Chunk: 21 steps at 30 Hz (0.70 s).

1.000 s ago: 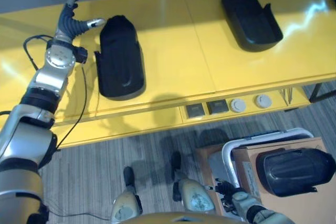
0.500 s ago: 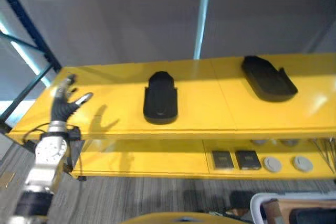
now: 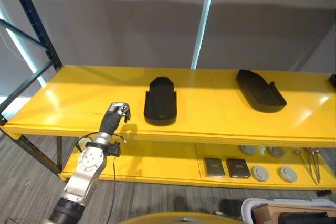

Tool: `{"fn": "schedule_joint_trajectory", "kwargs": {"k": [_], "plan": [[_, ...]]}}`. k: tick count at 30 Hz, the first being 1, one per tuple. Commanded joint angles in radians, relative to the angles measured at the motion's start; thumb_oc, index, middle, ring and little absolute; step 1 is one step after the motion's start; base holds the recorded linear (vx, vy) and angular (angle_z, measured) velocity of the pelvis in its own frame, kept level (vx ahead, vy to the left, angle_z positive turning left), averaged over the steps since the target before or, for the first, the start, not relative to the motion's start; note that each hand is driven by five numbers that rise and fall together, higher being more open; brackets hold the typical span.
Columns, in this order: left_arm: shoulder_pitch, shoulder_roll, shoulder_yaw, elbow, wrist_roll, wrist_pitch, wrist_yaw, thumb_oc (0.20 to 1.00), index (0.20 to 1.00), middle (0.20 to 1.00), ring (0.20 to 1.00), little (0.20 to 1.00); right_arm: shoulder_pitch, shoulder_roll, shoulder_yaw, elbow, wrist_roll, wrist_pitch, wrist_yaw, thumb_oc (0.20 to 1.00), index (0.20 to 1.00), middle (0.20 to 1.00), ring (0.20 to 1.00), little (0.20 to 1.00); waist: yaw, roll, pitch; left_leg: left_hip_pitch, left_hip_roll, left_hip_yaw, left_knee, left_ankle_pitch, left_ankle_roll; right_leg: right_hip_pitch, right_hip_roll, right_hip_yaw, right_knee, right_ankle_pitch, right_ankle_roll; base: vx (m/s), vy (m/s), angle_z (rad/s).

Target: Move parts from the plastic box to the shelf.

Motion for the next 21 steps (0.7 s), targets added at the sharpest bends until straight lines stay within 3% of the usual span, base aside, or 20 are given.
{"fn": "schedule_joint_trajectory", "kwargs": {"k": [1, 11, 21], "plan": [[-0.073, -0.001, -0.006, -0.017, 0.012, -0.02, -0.006, 0.2, 0.2, 0.2, 0.2, 0.2, -0.084, 0.058, 0.032, 0.029, 0.015, -0.019, -0.032, 1.0, 1.0, 1.0, 1.0, 1.0, -0.01, -0.032, 0.079, -0.005, 0.014, 0.001, 0.001, -0.081, -0.006, 0.054, -0.028, -0.003, 0.002, -0.132, 0.052, -0.07, -0.029, -0.05], [-0.161, -0.043, -0.104, 0.082, 0.004, -0.008, 0.019, 0.2, 0.2, 0.2, 0.2, 0.2, -0.086, 0.055, 0.06, 0.053, 0.007, -0.011, -0.069, 1.0, 1.0, 1.0, 1.0, 1.0, -0.039, -0.029, 0.122, -0.095, 0.032, 0.021, 0.001, -0.056, -0.013, -0.056, -0.005, 0.023, 0.002, -0.12, 0.056, -0.06, -0.019, -0.08], [-0.271, -0.062, -0.088, 0.139, 0.014, -0.039, 0.099, 0.2, 0.2, 0.2, 0.2, 0.2, -0.098, 0.047, 0.071, 0.017, 0.021, -0.025, -0.092, 1.0, 1.0, 1.0, 1.0, 1.0, -0.072, -0.033, 0.147, -0.149, 0.032, 0.046, 0.001, -0.048, -0.012, -0.134, 0.001, 0.049, 0.002, -0.098, 0.059, -0.05, -0.003, -0.13]]}}
